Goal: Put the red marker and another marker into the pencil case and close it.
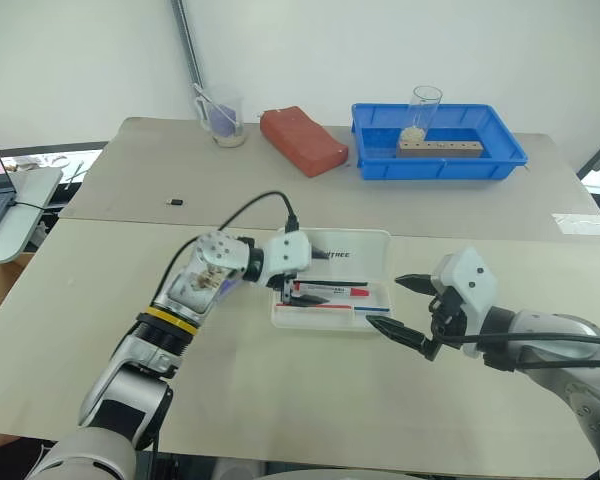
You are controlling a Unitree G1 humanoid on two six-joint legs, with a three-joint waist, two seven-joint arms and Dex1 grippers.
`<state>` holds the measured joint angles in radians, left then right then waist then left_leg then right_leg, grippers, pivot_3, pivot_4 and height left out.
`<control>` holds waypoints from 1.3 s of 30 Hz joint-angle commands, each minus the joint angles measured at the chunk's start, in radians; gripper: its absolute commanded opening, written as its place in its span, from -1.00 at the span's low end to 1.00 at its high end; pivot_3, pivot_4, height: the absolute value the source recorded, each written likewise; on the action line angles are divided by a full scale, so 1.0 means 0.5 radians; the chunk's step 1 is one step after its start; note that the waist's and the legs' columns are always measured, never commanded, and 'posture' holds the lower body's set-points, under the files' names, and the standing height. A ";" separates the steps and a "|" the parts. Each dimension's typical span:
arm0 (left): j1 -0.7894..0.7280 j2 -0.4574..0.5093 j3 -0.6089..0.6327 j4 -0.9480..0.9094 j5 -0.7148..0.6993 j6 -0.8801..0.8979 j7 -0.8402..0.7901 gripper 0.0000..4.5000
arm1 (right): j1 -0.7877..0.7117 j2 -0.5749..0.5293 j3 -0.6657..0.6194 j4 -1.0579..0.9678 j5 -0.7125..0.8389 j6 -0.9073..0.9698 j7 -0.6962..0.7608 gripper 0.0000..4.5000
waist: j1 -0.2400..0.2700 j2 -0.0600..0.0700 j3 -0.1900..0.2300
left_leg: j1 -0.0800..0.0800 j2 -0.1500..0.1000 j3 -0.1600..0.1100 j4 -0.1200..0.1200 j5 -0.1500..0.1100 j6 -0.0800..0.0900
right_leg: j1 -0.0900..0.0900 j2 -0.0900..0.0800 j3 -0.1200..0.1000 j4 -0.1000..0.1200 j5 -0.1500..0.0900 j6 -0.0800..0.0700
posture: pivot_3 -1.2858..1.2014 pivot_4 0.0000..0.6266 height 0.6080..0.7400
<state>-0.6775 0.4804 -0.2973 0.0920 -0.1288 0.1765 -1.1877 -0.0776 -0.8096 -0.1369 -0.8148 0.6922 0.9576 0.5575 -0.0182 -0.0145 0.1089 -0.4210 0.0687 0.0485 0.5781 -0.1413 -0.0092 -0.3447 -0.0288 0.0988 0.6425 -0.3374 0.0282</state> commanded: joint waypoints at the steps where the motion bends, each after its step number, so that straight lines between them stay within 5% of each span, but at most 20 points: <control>1: 0.066 0.121 0.219 -0.306 -0.174 0.319 0.075 0.98 | -0.175 0.029 0.073 0.024 0.036 -0.064 0.053 1.00 | -0.003 0.000 0.001 | 0.002 0.000 -0.001 0.000 0.000 0.000 | 0.001 0.001 0.000 0.000 0.000 0.000 | 0.03 -0.52 1.00; 10: 0.525 0.393 0.647 -0.512 -0.203 0.726 0.462 0.98 | -0.679 0.157 0.381 0.187 0.082 -0.049 0.225 1.00 | -0.001 -0.001 0.003 | 0.010 0.002 -0.007 -0.005 0.000 0.000 | 0.005 0.004 0.000 0.000 -0.001 -0.001 | 0.03 -0.52 1.00; 26: 0.826 0.262 0.552 -0.165 -0.059 0.651 0.776 0.98 | -0.915 0.180 0.592 0.325 -0.038 -0.103 0.405 1.00 | 0.013 -0.004 0.003 | 0.008 0.001 -0.003 -0.005 0.000 0.000 | 0.003 -0.002 -0.001 0.002 0.000 -0.009 | 0.03 -0.52 1.00; 30: 0.846 0.287 0.554 -0.124 -0.055 0.619 0.756 0.44 | -0.896 0.175 0.574 0.312 -0.040 -0.096 0.397 1.00 | 0.010 -0.004 0.003 | 0.010 0.001 -0.003 -0.007 0.000 0.000 | 0.004 -0.002 -0.001 0.002 -0.001 -0.009 | 0.03 -0.52 1.00; 34: 0.823 0.295 0.563 -0.110 -0.058 0.607 0.743 -0.48 | -0.889 0.176 0.565 0.309 -0.041 -0.093 0.382 1.00 | 0.008 -0.004 0.003 | 0.010 0.001 -0.003 -0.007 0.000 0.000 | 0.004 -0.002 -0.001 0.002 -0.001 -0.010 | 0.03 -0.52 1.00; 39: 0.706 0.350 0.629 -0.193 -0.157 0.618 0.648 -0.58 | -0.840 0.138 0.509 0.297 -0.037 -0.091 0.374 1.00 | 0.013 -0.004 0.003 | 0.010 0.001 -0.003 -0.007 0.000 0.000 | 0.004 -0.002 -0.001 0.002 -0.001 -0.010 | 0.03 -0.52 1.00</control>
<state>-0.2872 0.6338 -0.0188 0.0356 -0.1712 0.4867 -0.8432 -0.4974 -0.7279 0.1628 -0.6385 0.6707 0.9251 0.7456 -0.0119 -0.0165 0.1105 -0.4163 0.0692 0.0470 0.5745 -0.1415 -0.0094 -0.3428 -0.0300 0.0979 0.6435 -0.3378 0.0232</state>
